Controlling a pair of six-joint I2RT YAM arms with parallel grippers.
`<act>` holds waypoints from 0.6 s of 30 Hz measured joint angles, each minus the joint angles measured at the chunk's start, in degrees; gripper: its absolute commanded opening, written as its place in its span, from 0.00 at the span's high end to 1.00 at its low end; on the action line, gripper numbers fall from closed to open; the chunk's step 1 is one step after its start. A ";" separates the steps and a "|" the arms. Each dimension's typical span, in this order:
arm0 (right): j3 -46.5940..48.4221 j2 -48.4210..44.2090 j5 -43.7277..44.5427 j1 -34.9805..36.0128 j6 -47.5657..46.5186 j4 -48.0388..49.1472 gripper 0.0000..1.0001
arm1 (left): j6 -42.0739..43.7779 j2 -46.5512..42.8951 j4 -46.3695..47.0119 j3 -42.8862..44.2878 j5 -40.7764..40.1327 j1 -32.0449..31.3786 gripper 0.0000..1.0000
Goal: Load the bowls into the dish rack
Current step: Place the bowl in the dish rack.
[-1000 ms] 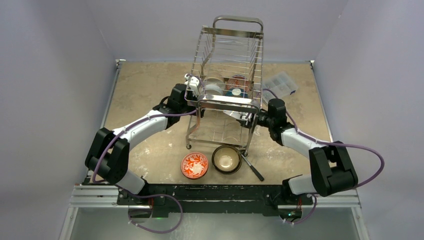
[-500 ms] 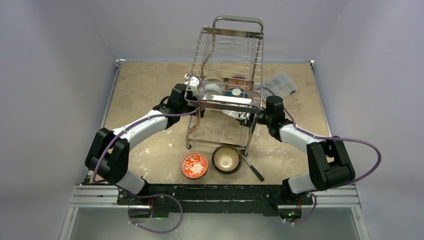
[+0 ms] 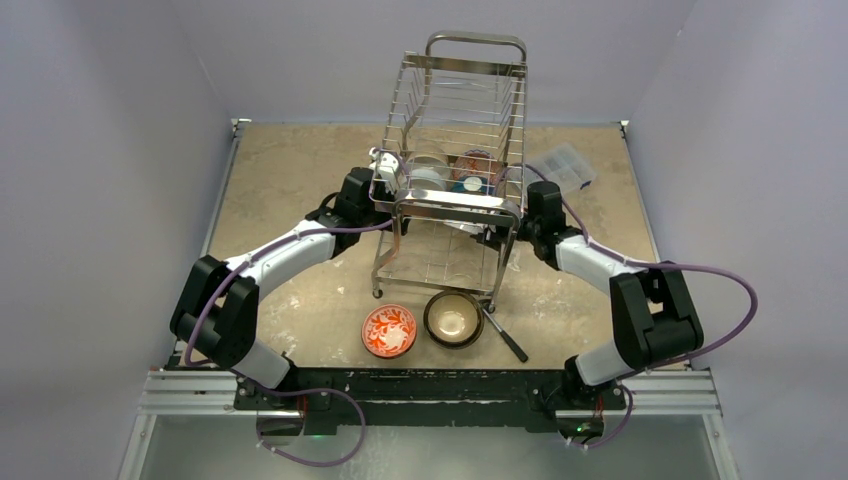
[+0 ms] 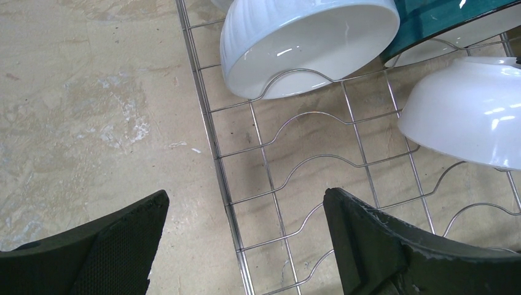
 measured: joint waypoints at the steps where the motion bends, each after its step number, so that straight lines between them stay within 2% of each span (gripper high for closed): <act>1: 0.66 0.15 -0.02 0.02 0.31 -0.72 0.86 | 0.00 0.00 0.00 0.00 0.00 0.00 0.05; 4: 2.45 0.76 0.11 0.07 1.49 -2.23 0.71 | 0.00 0.00 0.00 0.00 -0.02 0.00 0.05; 6: 2.75 0.87 0.55 0.22 2.23 -2.23 0.57 | 0.00 -0.02 0.00 0.00 -0.02 0.00 0.05; 12: 2.14 0.35 1.92 0.46 3.80 -1.29 0.39 | 0.00 -0.02 0.00 0.00 -0.02 0.00 0.05; 14: 1.66 -0.13 2.91 0.59 4.07 -1.14 0.38 | 0.00 -0.02 0.00 0.00 -0.02 0.00 0.05; 15: 1.49 -0.39 3.32 0.61 4.09 -1.16 0.27 | 0.00 -0.02 0.00 0.00 -0.04 0.00 0.05; 16: 1.42 -0.52 3.52 0.66 4.11 -1.16 0.08 | 0.00 -0.02 0.00 0.00 -0.02 0.00 0.05; 18: 1.33 -1.11 4.28 0.70 4.37 -0.87 0.03 | 0.00 -0.02 0.00 0.00 -0.04 0.00 0.05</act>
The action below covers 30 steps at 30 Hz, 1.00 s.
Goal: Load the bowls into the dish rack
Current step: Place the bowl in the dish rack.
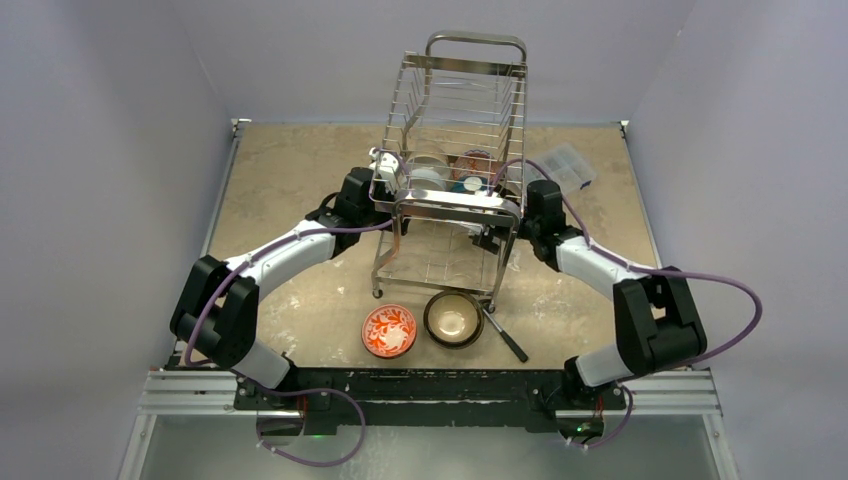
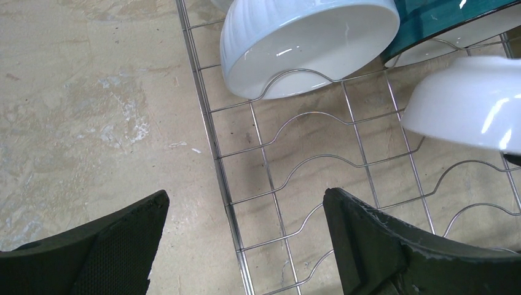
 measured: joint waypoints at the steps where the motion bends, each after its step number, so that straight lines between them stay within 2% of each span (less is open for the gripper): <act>1: -0.11 -0.37 0.07 0.00 0.09 0.26 0.03 | 0.00 0.00 -0.02 0.00 0.00 0.00 0.05; 8: -1.46 -4.37 0.28 0.00 0.42 1.86 0.03 | 0.00 0.00 -0.02 0.00 0.00 0.00 0.05; 21: -3.19 -5.70 2.99 0.15 3.39 3.19 0.05 | 0.02 -0.09 -0.15 -0.02 0.00 0.00 0.05; 25: -5.42 -8.94 3.69 0.20 5.55 4.44 0.01 | 0.02 -0.13 -0.15 -0.02 -0.04 0.00 0.05; 30: -8.72 -14.38 4.81 0.37 9.73 7.93 0.01 | 0.04 -0.70 -0.39 -0.17 -0.39 -0.04 0.05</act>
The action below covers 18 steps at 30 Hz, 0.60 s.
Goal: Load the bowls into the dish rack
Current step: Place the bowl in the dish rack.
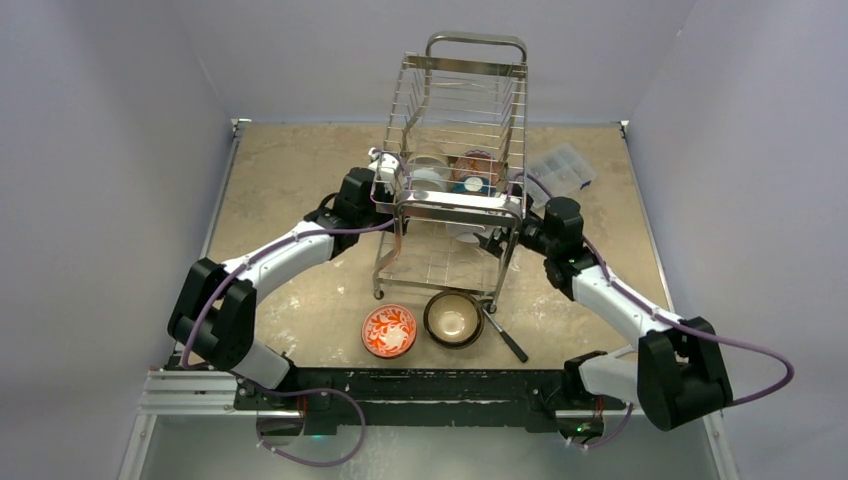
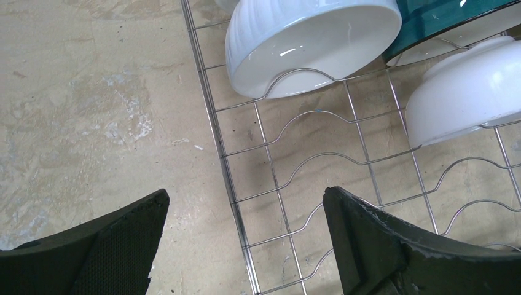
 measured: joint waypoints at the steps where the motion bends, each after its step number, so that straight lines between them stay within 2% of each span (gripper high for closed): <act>1: -0.70 -0.96 0.26 0.02 1.16 0.94 0.01 | 0.02 -0.20 -0.02 -0.04 -0.11 -0.02 0.04; 9: -6.12 -5.60 7.61 0.44 11.52 7.08 0.01 | 0.02 -1.86 0.04 -1.40 -2.38 -0.39 0.04; 18: -5.55 -3.10 25.49 0.85 27.78 6.27 0.01 | 0.20 -2.36 0.13 -1.81 -6.71 -0.83 0.04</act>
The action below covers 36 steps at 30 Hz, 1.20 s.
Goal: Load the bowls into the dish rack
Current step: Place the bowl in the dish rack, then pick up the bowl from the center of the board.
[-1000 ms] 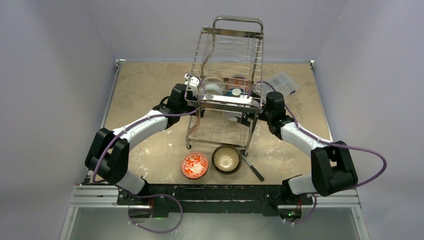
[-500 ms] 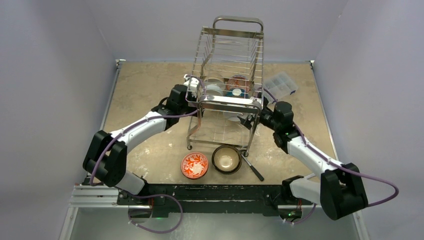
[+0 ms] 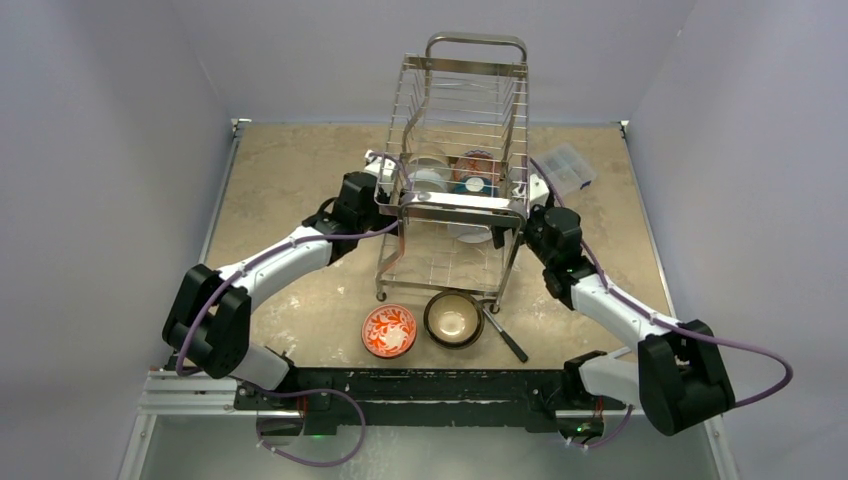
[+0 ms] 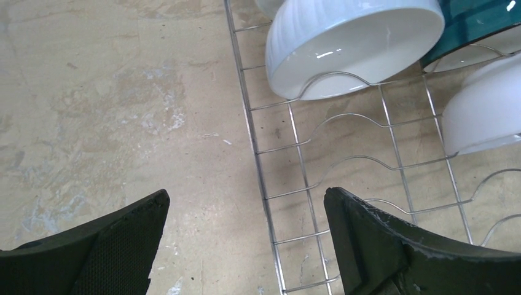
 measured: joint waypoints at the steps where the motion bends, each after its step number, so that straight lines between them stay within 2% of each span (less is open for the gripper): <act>1: 0.22 0.42 1.51 0.07 1.27 -0.39 0.01 | 0.11 -0.02 0.00 -0.02 -0.63 0.00 0.04; 6: 0.63 1.22 9.99 0.55 10.62 -3.26 0.01 | -0.22 -0.02 0.35 -0.02 -4.48 0.02 0.03; 10: 3.30 3.30 15.23 -0.37 20.96 -9.09 0.01 | -1.99 -0.02 1.22 -0.02 -6.32 0.07 0.03; 13: 5.92 4.68 15.13 -1.11 26.32 -13.35 0.01 | -4.39 -0.04 1.95 -0.02 -6.34 0.13 0.04; 18: 6.38 4.72 13.68 -1.60 30.49 -14.86 0.01 | -9.03 -0.87 2.69 -0.46 -3.15 0.17 0.07; 24: 6.38 3.39 12.33 -1.68 32.46 -14.95 0.02 | -16.06 -4.26 6.27 -7.21 2.49 0.17 0.10; 29: 6.32 2.75 9.57 -3.10 33.81 -15.04 0.08 | -21.86 -6.43 8.24 -13.75 5.42 0.17 0.12; 33: 5.53 1.88 5.62 -6.62 35.04 -14.47 0.26 | -25.40 -8.17 9.55 -17.20 7.15 0.17 0.16; 36: 3.76 1.14 1.53 -10.82 36.15 -13.25 0.27 | -27.74 -8.90 10.12 -18.34 8.68 0.20 0.18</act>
